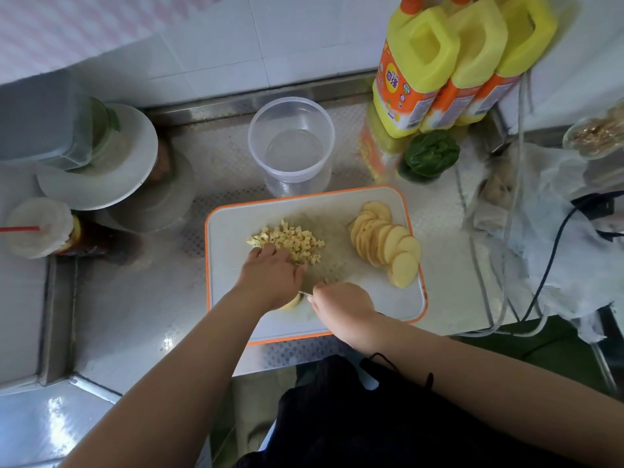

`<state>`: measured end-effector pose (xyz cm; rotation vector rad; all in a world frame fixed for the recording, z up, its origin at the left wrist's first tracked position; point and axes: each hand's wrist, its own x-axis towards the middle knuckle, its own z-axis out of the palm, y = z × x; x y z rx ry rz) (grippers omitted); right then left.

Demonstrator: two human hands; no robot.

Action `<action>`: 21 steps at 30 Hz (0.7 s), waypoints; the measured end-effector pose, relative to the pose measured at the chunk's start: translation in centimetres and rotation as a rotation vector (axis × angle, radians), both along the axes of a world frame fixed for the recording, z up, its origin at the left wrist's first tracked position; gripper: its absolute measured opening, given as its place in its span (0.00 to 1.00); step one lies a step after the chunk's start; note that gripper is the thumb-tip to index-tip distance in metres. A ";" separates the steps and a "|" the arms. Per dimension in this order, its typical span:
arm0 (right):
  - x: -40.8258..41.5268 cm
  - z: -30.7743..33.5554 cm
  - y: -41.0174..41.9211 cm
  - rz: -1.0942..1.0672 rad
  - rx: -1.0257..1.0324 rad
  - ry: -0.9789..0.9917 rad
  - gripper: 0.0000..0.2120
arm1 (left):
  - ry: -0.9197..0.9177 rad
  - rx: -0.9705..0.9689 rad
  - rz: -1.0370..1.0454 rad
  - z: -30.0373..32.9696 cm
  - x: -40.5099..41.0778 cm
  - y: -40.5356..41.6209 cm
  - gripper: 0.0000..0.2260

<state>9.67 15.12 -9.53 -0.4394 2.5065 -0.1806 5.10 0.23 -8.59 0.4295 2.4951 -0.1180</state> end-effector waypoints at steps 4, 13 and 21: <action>0.2 0.5 0.2 0.003 -0.026 0.020 0.10 | -0.051 -0.001 0.017 0.2 -0.2 0.0 0.27; 1.3 1.8 1.2 0.005 -0.074 0.060 0.15 | 0.141 0.134 0.026 1.4 0.3 -0.2 0.28; 1.3 1.6 1.2 -0.041 -0.131 -0.017 0.08 | 0.819 0.713 0.192 -3.7 10.4 -4.2 0.04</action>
